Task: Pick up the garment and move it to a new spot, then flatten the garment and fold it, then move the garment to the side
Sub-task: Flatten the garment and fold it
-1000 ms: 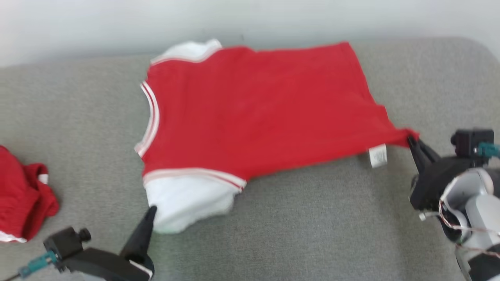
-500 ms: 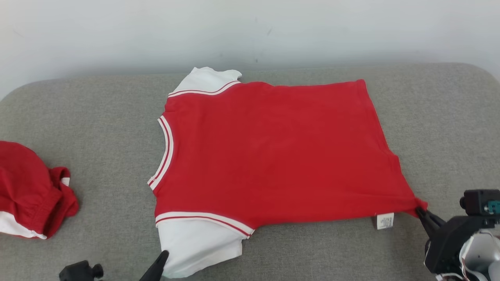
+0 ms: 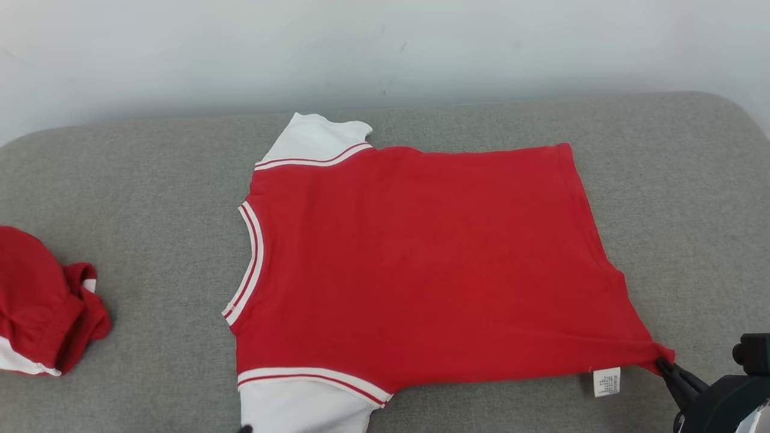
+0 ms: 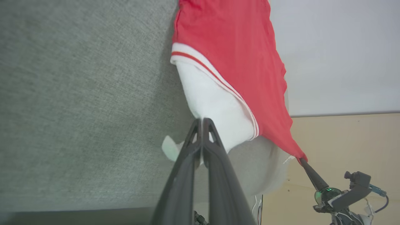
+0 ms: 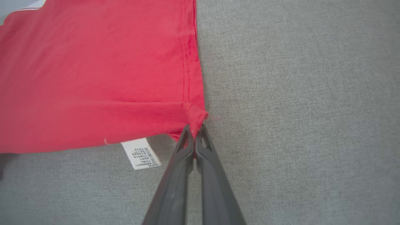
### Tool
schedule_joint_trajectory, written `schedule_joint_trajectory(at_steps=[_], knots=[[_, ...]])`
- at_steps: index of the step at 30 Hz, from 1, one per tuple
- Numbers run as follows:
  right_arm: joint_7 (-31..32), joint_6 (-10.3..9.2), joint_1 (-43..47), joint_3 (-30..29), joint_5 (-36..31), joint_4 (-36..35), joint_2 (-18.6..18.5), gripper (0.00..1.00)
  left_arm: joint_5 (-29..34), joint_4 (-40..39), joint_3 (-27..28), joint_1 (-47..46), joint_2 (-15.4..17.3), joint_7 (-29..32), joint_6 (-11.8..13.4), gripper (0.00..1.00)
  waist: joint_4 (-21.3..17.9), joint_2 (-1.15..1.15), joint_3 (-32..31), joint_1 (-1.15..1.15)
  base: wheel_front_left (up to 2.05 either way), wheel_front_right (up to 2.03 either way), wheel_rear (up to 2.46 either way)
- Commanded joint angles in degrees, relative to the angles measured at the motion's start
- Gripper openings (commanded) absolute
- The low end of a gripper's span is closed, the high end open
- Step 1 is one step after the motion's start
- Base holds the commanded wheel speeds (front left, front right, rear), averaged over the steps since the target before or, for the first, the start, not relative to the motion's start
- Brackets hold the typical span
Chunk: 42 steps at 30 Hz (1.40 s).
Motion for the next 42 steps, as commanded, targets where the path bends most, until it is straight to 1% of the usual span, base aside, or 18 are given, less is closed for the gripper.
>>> schedule_joint_trajectory(at_steps=[1,4,6,11,12,19,27,34,36,42], knots=[[-0.49,-0.13,0.60,-0.73,-0.32,-0.44,0.41,0.00,-1.13,-1.38,0.89,0.62,-0.13,-0.52,-0.43,0.00,-0.24,0.00,0.15,0.00,0.00,0.00,0.00],[-0.92,-0.13,0.04,-0.90,-0.89,-1.26,1.37,0.00,-2.06,-3.14,1.98,-0.24,-0.93,-1.99,-1.33,0.00,-0.47,0.00,0.27,0.00,0.00,0.00,0.00],[-1.87,-0.13,-1.39,-0.76,-1.34,-1.71,1.75,0.00,-0.80,-3.80,2.30,-2.47,-1.27,-3.26,-1.58,0.00,-0.72,0.00,0.36,0.00,0.00,0.00,0.00],[-3.82,-0.13,-4.29,-0.54,-1.74,-1.78,2.60,0.00,2.39,-2.56,2.79,-8.23,-2.94,-6.91,-0.52,0.00,-1.01,0.00,0.74,0.00,0.00,0.00,0.00],[-4.40,-0.13,-5.11,-0.71,-1.83,-1.66,2.79,0.00,3.32,-2.01,2.49,-9.86,-3.31,-7.62,-0.64,0.00,-0.99,0.00,0.95,0.00,0.00,0.00,0.00],[-8.27,-0.13,-10.04,-0.32,-3.23,0.55,4.53,0.00,9.76,6.01,-0.53,-20.61,-6.44,-12.28,-0.34,0.00,-0.91,0.00,3.03,0.00,0.00,0.00,0.00],[-13.41,-0.13,-17.88,0.92,-4.40,6.19,4.35,0.00,15.80,14.59,-1.69,-30.41,-8.51,-18.86,-0.36,0.00,-0.98,0.00,7.92,0.00,0.00,0.00,0.00],[-17.30,-0.13,-22.58,1.61,-4.61,10.79,4.00,0.00,17.52,19.76,-1.36,-34.99,-9.74,-23.09,-0.32,0.00,-0.53,0.00,10.29,0.00,0.00,0.00,0.00],[-17.88,-0.13,-23.25,1.92,-4.75,11.96,4.23,0.00,17.59,21.00,-1.55,-36.26,-10.19,-23.91,-0.79,0.00,-0.26,0.00,10.79,0.00,0.00,0.00,0.00],[-19.08,-0.13,-24.13,1.31,-5.70,15.07,4.19,0.00,18.66,24.35,-3.02,-39.67,-10.89,-24.74,-1.37,0.00,0.40,0.00,11.41,0.00,0.00,0.00,0.00]])
